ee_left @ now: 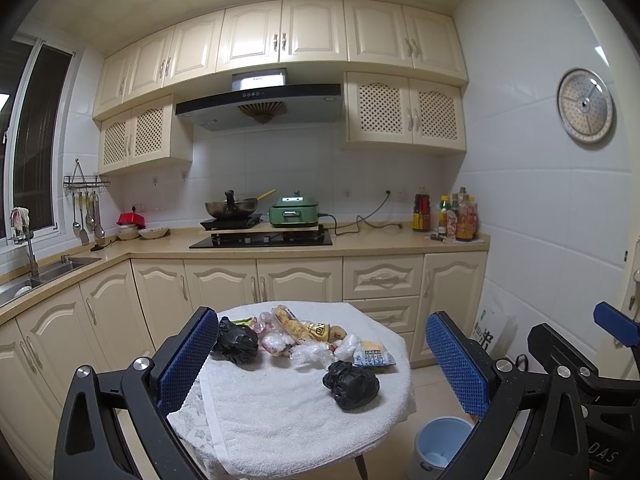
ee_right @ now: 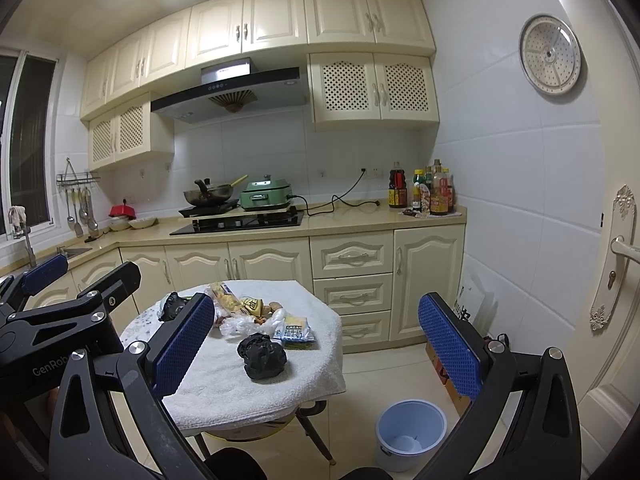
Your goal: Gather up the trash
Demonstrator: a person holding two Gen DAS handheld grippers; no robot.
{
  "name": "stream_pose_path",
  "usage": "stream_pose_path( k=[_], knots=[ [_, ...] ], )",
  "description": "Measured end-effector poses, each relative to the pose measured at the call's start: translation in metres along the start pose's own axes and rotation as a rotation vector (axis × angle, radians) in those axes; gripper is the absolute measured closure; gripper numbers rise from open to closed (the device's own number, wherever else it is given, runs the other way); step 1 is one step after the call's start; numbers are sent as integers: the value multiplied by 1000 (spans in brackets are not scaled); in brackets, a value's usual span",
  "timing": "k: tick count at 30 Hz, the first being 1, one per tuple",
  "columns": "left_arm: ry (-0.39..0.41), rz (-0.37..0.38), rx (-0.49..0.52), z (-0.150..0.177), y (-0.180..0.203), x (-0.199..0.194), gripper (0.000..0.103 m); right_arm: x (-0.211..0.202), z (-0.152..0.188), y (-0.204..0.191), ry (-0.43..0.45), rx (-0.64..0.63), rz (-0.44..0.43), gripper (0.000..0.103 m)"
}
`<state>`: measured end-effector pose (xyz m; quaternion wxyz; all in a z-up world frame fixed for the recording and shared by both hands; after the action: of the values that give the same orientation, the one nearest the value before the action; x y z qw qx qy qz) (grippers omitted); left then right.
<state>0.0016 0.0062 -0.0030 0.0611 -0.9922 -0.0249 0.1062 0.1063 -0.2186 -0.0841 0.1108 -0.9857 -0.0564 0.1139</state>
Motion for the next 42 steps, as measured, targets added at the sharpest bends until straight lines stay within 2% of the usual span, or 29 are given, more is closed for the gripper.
stream_pose_path(
  k=[15, 22, 26, 31, 36, 42],
  knots=[
    [-15, 1, -1, 2, -3, 7, 1, 6, 4, 1, -15, 6, -5, 0],
    [-33, 20, -13, 12, -9, 30, 1, 21, 14, 5, -39, 25, -27, 0],
    [-105, 14, -22, 28, -22, 68, 1, 56, 34, 10, -99, 33, -32, 0],
    [-264, -16, -50, 58, -48, 138, 1, 112, 67, 16, -221, 57, -49, 0],
    [-413, 5, -66, 77, -60, 194, 1, 172, 102, 9, -355, 53, -98, 0],
    [-488, -20, -92, 83, -77, 239, 1, 239, 133, -27, -447, -46, -151, 0]
  ],
)
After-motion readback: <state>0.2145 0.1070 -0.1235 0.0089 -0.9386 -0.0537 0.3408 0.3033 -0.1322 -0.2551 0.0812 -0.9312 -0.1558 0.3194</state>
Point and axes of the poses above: each gripper's, at about its wrist camera, not at the fingertips, and x roughly the way its jaws point, y to its right, z to its underside, the point moved 1 cm from there along x, roughly the way its jaws point, and after that the axes turned 7 degrees about x, right-handed, at the moved point
